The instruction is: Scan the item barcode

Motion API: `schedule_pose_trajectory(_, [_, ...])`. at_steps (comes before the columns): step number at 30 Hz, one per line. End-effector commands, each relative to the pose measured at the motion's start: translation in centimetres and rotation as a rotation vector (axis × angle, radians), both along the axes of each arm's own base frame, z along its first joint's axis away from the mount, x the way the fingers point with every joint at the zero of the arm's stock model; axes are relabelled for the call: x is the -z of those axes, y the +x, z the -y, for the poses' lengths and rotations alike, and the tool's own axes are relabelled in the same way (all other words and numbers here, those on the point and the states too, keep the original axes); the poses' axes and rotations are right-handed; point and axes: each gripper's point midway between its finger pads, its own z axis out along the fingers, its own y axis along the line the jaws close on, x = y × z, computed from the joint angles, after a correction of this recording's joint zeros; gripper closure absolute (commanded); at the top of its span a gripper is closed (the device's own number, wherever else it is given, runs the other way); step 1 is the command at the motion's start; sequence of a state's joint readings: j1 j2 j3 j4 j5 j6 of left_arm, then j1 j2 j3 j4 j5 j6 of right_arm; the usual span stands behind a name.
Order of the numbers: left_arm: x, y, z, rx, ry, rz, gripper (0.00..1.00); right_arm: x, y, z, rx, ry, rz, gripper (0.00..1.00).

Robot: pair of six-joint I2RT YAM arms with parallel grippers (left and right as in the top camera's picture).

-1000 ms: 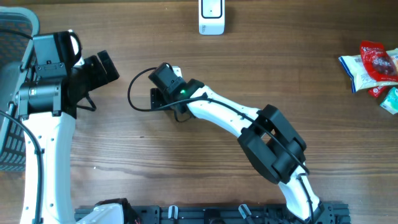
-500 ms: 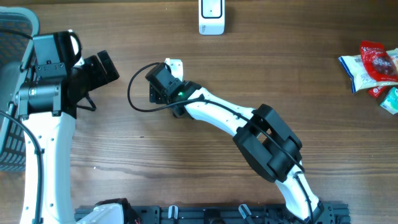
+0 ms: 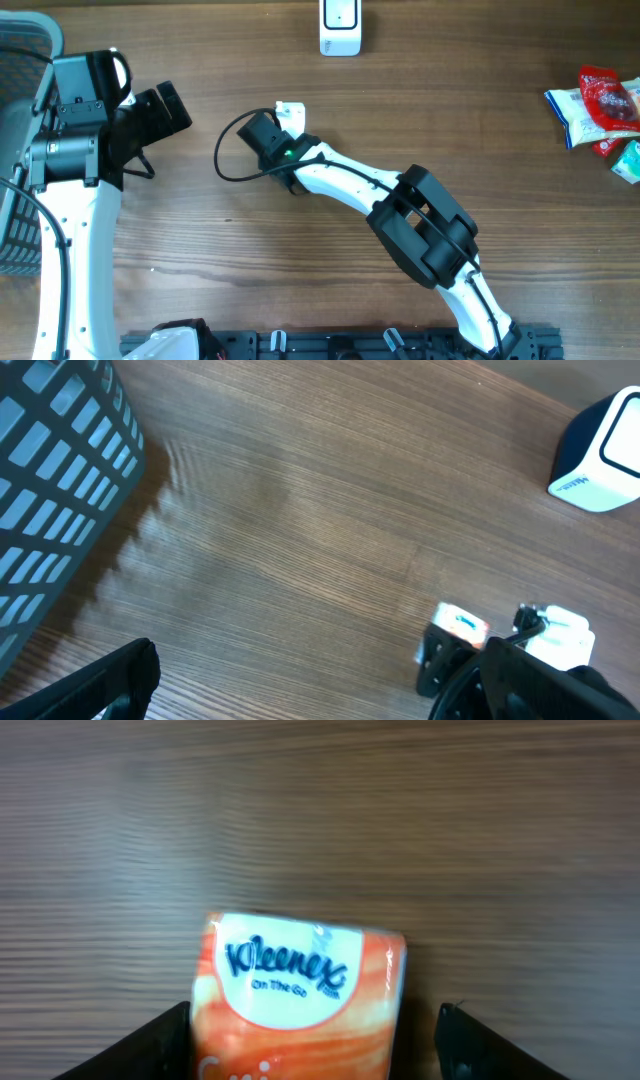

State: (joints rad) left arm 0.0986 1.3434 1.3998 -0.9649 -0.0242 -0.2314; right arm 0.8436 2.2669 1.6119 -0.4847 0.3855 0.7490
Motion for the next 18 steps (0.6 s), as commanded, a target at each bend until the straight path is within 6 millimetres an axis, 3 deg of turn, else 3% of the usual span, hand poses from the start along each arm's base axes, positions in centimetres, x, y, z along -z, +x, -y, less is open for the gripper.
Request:
schedule_pose_trajectory(1, [-0.4, 0.0, -0.1, -0.016, -0.009, 0.012, 0.0, 0.2, 0.1, 2.8, 0.058, -0.09, -0.007, 0.15])
schedule_pose_trajectory(7, [-0.4, 0.0, -0.1, -0.016, -0.009, 0.012, 0.0, -4.7, 0.4, 5.3, 0.057, -0.106, -0.005, 0.08])
schedule_pose_trajectory(10, [-0.4, 0.0, -0.1, -0.016, -0.009, 0.012, 0.0, -7.2, 0.7, 5.1, -0.08, -0.149, 0.032, 0.05])
schedule_pose_trajectory(11, [-0.4, 0.0, -0.1, -0.016, -0.009, 0.013, 0.0, -7.9, 0.6, 4.4, -0.208, -0.184, 0.037, 0.05])
schedule_pose_trajectory(15, [-0.4, 0.0, -0.1, -0.016, -0.009, 0.012, 0.0, -7.3, -0.7, 2.8, -0.486, -0.263, 0.0, 0.06])
schedule_pose_trajectory(18, [-0.4, 0.0, -0.1, -0.016, -0.009, 0.013, 0.0, -6.8, -1.7, 1.7, -0.591, -0.268, -0.02, 0.18])
